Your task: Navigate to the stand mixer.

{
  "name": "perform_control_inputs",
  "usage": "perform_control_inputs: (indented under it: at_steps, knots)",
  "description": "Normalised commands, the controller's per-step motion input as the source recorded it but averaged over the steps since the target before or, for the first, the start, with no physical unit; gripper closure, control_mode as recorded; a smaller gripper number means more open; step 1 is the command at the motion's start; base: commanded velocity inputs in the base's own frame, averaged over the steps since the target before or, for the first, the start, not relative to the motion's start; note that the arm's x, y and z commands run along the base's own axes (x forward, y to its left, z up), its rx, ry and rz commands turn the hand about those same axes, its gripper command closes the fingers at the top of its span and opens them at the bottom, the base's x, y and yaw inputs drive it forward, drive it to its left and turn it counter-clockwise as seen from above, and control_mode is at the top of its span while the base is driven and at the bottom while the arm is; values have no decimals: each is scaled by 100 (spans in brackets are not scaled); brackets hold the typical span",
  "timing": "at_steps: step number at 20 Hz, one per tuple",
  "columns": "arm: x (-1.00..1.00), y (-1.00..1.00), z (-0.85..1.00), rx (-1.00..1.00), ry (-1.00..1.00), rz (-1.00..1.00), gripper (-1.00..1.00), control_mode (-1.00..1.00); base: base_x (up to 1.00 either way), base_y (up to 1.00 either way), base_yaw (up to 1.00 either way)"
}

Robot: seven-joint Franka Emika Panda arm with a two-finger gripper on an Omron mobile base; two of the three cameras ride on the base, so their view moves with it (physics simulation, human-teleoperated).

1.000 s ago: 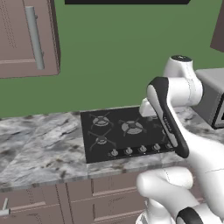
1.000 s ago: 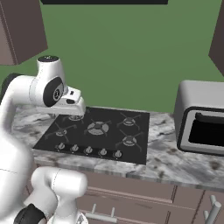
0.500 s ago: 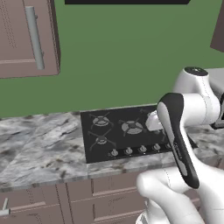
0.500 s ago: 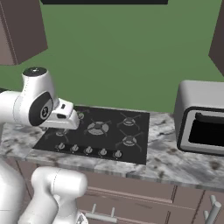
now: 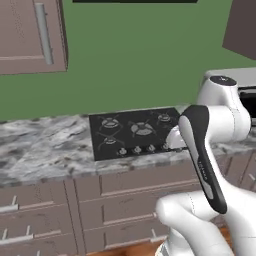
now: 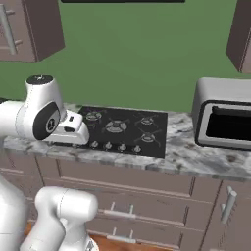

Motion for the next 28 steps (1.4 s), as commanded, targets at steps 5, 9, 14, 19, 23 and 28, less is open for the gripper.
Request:
perform_control_inputs:
  at_steps: [5,9,14,19,23,28]
  knots:
    - [0,0,0,0,0,0,-100,100,-58,7,-36]
    - [0,0,0,0,0,0,-100,100,0,0,-99]
    - [0,0,0,0,0,0,-100,100,0,4,-98]
    - [0,0,0,0,0,0,-100,100,0,4,-97]
    - [0,0,0,0,0,0,-100,100,0,17,-90]
    - [0,0,0,0,0,0,-100,100,13,28,-87]
